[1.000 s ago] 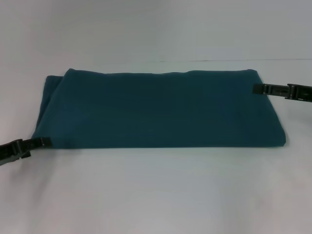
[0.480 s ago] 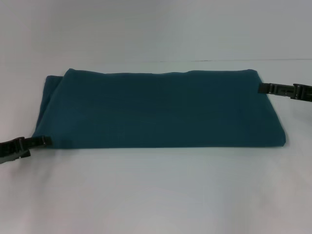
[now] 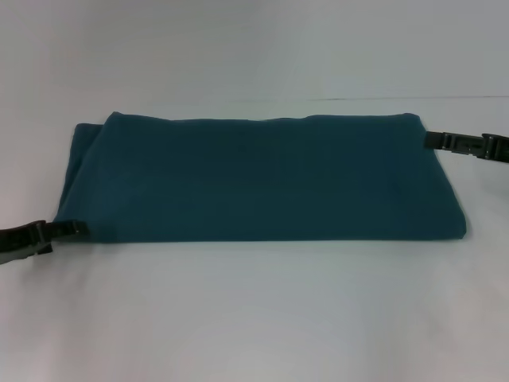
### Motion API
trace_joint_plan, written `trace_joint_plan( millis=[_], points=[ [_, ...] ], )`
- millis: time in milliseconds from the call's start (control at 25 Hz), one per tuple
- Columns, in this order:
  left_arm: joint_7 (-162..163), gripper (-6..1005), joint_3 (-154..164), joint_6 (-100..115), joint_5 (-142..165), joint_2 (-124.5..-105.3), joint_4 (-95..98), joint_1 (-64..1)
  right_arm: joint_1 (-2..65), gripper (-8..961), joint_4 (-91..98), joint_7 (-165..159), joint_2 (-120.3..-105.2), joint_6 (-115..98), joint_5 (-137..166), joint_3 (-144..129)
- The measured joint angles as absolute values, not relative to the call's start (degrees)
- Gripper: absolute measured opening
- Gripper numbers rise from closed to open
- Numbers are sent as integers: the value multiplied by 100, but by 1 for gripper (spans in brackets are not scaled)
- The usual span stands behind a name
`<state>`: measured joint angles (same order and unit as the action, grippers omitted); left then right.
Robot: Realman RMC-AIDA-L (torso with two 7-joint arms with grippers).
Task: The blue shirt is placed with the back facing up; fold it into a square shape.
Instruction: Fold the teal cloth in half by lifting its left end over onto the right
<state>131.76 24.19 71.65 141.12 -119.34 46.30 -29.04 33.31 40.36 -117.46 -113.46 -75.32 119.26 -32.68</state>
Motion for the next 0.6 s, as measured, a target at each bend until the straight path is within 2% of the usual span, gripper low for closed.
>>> trace_joint_plan(
  millis=[600],
  points=[
    [13181,888,2426,7041,14212,-11899,4483,-3127,3322,909,4060,-11777,-11346,-7532,11926,-3269]
  ],
)
